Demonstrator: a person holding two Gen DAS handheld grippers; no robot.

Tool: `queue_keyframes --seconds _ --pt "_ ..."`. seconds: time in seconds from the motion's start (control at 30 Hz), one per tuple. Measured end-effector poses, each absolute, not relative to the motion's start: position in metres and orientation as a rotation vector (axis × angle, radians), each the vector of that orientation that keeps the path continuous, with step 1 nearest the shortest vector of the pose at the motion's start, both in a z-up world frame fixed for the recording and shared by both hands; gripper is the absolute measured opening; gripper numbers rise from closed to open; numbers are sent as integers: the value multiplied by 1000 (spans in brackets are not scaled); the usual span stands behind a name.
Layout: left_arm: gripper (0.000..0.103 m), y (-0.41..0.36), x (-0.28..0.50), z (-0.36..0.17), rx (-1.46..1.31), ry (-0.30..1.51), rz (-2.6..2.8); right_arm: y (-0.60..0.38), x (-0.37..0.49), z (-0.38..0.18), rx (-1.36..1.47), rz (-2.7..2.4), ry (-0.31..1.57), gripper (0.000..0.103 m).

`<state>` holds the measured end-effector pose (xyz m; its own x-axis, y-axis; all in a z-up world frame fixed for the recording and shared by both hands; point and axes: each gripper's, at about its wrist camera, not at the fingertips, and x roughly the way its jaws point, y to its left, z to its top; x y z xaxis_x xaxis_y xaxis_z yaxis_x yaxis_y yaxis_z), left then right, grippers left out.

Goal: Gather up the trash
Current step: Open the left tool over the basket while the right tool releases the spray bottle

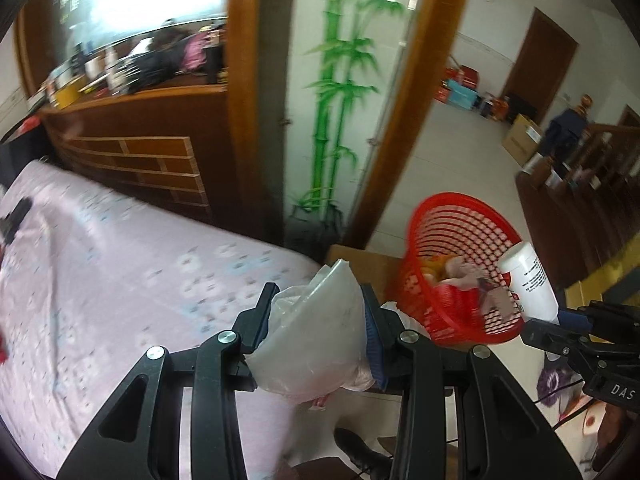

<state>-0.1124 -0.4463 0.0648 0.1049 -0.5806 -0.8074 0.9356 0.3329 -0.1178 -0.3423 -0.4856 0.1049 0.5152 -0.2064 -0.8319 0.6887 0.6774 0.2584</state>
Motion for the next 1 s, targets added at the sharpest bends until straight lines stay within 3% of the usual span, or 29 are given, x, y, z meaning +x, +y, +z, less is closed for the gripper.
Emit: queue_keyframes --seconds 0.53,1.0 --pt "38 -522 -184 64 587 848 -1340 -527 -442 108 718 -797 822 31" --pt "40 -561 -199 51 638 844 -1330 -555 -440 107 721 -823 814 31"
